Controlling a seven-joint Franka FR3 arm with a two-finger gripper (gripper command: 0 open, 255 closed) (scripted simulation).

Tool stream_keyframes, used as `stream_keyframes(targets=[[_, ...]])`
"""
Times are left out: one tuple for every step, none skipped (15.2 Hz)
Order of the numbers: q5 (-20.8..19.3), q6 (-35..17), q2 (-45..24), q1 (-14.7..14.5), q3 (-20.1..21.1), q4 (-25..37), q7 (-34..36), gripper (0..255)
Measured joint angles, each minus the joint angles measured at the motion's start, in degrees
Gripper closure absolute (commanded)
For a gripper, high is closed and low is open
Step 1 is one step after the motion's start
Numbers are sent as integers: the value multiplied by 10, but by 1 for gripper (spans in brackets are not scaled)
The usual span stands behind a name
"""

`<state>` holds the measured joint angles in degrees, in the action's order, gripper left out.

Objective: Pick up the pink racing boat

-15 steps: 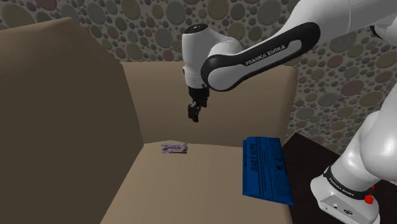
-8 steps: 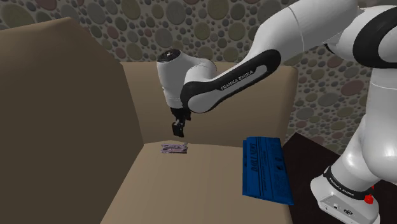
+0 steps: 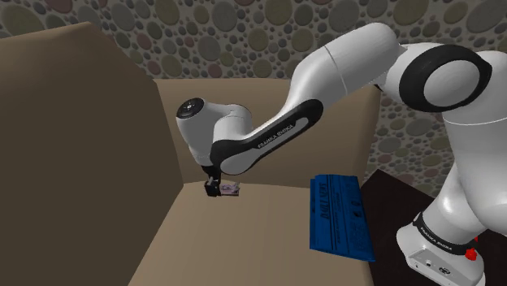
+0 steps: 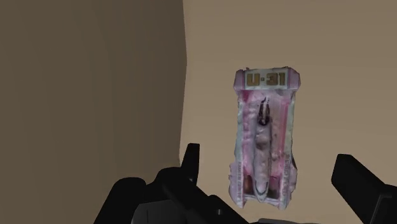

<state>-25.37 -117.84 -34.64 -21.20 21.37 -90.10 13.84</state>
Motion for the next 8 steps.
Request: stream_keyframes(targets=[[-3,-3,-7,-2,-1,3,1,0],[-6,-9,-12,-4,-3,1,4,0],[-7,-12,-16,-5,-4,1,6,0],[-10,-18,-21,-5,-5,1,7,0],[-12,-22,-26,-6,-7,1,8,0],[-13,-25,-29,-7,-8,0,10,0],[-14,-27,-31,-7,-8,0,11,255],[-15,-28,-32,-8,-8,1,12,255]])
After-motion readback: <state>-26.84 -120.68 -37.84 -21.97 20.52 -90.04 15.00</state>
